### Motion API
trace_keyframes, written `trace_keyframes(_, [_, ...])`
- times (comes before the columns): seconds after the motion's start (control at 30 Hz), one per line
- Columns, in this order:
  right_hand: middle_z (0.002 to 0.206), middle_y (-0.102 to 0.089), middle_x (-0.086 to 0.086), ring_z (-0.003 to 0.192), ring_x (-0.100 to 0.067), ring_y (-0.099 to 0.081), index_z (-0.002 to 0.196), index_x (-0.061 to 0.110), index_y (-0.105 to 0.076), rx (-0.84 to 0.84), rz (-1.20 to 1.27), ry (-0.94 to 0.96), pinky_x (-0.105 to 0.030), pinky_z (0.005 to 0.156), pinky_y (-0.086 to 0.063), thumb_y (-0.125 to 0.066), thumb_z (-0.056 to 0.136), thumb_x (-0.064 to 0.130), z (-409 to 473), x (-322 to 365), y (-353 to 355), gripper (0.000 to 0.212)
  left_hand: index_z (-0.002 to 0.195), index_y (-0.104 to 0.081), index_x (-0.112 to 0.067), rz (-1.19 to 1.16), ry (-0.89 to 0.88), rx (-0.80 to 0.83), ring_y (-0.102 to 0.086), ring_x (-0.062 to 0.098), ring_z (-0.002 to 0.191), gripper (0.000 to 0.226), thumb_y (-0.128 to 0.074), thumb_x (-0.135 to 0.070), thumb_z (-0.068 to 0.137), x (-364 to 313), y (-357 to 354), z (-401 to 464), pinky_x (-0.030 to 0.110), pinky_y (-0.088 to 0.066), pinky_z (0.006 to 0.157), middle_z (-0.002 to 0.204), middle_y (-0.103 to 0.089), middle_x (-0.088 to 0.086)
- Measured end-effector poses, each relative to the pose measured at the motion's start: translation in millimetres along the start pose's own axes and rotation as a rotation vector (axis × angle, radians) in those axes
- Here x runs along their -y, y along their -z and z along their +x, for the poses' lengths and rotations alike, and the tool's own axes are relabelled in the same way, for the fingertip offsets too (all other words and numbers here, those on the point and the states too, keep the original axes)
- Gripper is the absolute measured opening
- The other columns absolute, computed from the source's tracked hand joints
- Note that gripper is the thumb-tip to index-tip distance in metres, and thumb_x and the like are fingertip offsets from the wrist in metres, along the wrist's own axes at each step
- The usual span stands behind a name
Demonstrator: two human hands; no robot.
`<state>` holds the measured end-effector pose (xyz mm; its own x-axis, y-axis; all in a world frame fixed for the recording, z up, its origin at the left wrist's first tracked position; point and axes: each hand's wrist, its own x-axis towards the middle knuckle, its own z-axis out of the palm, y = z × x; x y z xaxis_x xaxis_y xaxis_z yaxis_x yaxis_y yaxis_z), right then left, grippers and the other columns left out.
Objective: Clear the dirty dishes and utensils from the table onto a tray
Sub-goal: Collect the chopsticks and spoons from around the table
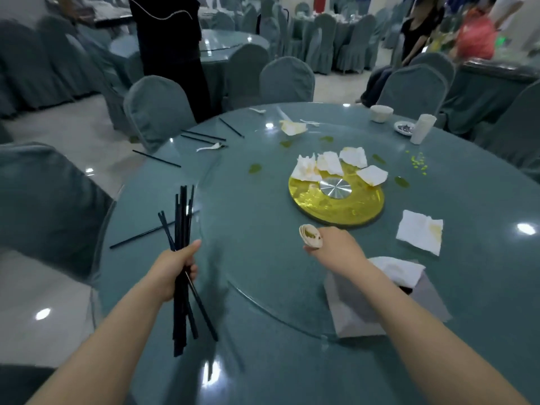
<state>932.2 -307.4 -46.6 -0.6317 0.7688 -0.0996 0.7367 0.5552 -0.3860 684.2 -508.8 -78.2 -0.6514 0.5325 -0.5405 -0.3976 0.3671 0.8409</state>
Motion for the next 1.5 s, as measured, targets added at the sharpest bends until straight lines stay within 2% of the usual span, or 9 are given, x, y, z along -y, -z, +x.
trace_keyframes(0.13, [0.065, -0.050, 0.006, 0.073, -0.025, -0.056, 0.061, 0.022, -0.042, 0.093, -0.004, 0.052, -0.028, 0.057, -0.034, -0.063, 0.083, 0.039, -25.9, 55.1, -27.2, 0.035, 0.073, -0.047, -0.018, -0.331, 0.042, 0.021, -0.042, 0.006, 0.035, 0.025, -0.057, -0.027, 0.094, 15.4, 73.7, -35.9, 0.013, -0.040, 0.037, 0.041, -0.038, -0.009])
trace_keyframes(0.37, [0.060, -0.052, 0.006, 0.056, -0.011, -0.049, 0.062, 0.018, -0.047, 0.175, 0.150, 0.001, -0.026, 0.050, -0.034, -0.072, 0.070, 0.052, -80.0, 142.8, -81.7, 0.043, 0.071, -0.042, -0.021, -0.475, 0.003, -0.030, -0.039, 0.003, 0.031, 0.028, -0.053, -0.029, 0.096, 34.1, 186.9, -103.9, 0.011, -0.034, 0.033, 0.039, -0.038, -0.009])
trace_keyframes(0.47, [0.063, -0.046, 0.005, 0.060, -0.014, -0.044, 0.063, 0.020, -0.040, 0.223, 0.281, -0.034, -0.029, 0.057, -0.032, -0.059, 0.083, 0.057, -104.9, 175.7, -105.2, 0.046, 0.074, -0.043, -0.022, -0.537, 0.000, -0.029, -0.039, 0.002, 0.030, 0.025, -0.053, -0.029, 0.096, 43.7, 225.0, -129.4, 0.010, -0.034, 0.033, 0.040, -0.039, -0.011])
trace_keyframes(0.57, [0.079, -0.060, -0.005, 0.068, -0.017, -0.047, 0.084, 0.010, -0.058, 0.215, 0.421, -0.045, -0.028, 0.062, -0.035, -0.033, 0.093, 0.063, -123.2, 204.8, -125.4, 0.060, 0.074, -0.044, -0.022, -0.638, 0.006, -0.026, -0.036, 0.002, 0.029, 0.025, -0.050, -0.028, 0.097, 51.4, 259.1, -145.7, 0.009, -0.030, 0.032, 0.039, -0.037, -0.011])
trace_keyframes(0.77, [0.063, -0.047, 0.013, 0.057, -0.005, -0.039, 0.093, 0.018, -0.059, 0.222, 0.569, -0.096, -0.022, 0.051, -0.025, -0.016, 0.092, 0.068, -125.4, 236.2, -144.6, 0.066, 0.070, -0.040, -0.021, -0.759, -0.013, 0.024, -0.030, 0.000, 0.027, 0.031, -0.043, -0.029, 0.099, 51.6, 300.5, -159.9, 0.011, -0.023, 0.029, 0.037, -0.033, -0.009])
trace_keyframes(0.97, [0.068, -0.048, 0.000, 0.058, -0.018, -0.041, 0.076, 0.012, -0.048, 0.206, 0.460, -0.034, -0.028, 0.056, -0.033, -0.033, 0.096, 0.056, -83.0, 246.8, -167.0, 0.050, 0.070, -0.042, -0.022, -0.895, -0.076, -0.024, -0.031, 0.000, 0.029, 0.023, -0.050, -0.029, 0.091, 44.6, 327.8, -148.6, 0.011, -0.025, 0.030, 0.039, -0.033, -0.010])
trace_keyframes(1.13, [0.076, -0.062, -0.020, 0.042, -0.026, -0.056, 0.102, 0.005, -0.042, 0.243, 0.760, -0.303, -0.026, 0.040, -0.045, -0.029, 0.101, 0.022, -35.8, 254.6, -197.9, 0.022, 0.070, -0.044, -0.021, -0.952, -0.072, -0.102, -0.033, -0.001, 0.029, 0.028, -0.047, -0.031, 0.095, 39.3, 342.6, -129.9, 0.011, -0.027, 0.029, 0.040, -0.034, -0.010])
trace_keyframes(1.33, [0.077, -0.061, -0.008, 0.061, -0.026, -0.057, 0.103, 0.004, -0.050, 0.171, 0.395, -0.319, -0.026, 0.049, -0.038, -0.042, 0.093, 0.016, 24.3, 254.0, -229.2, 0.018, 0.071, -0.043, -0.021, -1.059, -0.055, -0.191, -0.033, -0.001, 0.029, 0.027, -0.044, -0.030, 0.097, 37.2, 348.8, -104.7, 0.010, -0.027, 0.031, 0.039, -0.035, -0.010])
trace_keyframes(1.5, [0.119, -0.057, -0.023, 0.102, -0.039, -0.057, 0.123, 0.001, -0.039, 0.203, 0.206, -0.390, -0.042, 0.081, -0.048, -0.046, 0.091, 0.010, 63.2, 266.3, -247.5, 0.034, 0.071, -0.044, -0.020, -1.108, -0.026, -0.248, -0.032, 0.000, 0.029, 0.028, -0.044, -0.031, 0.097, 38.9, 346.2, -89.9, 0.010, -0.027, 0.030, 0.039, -0.035, -0.008])
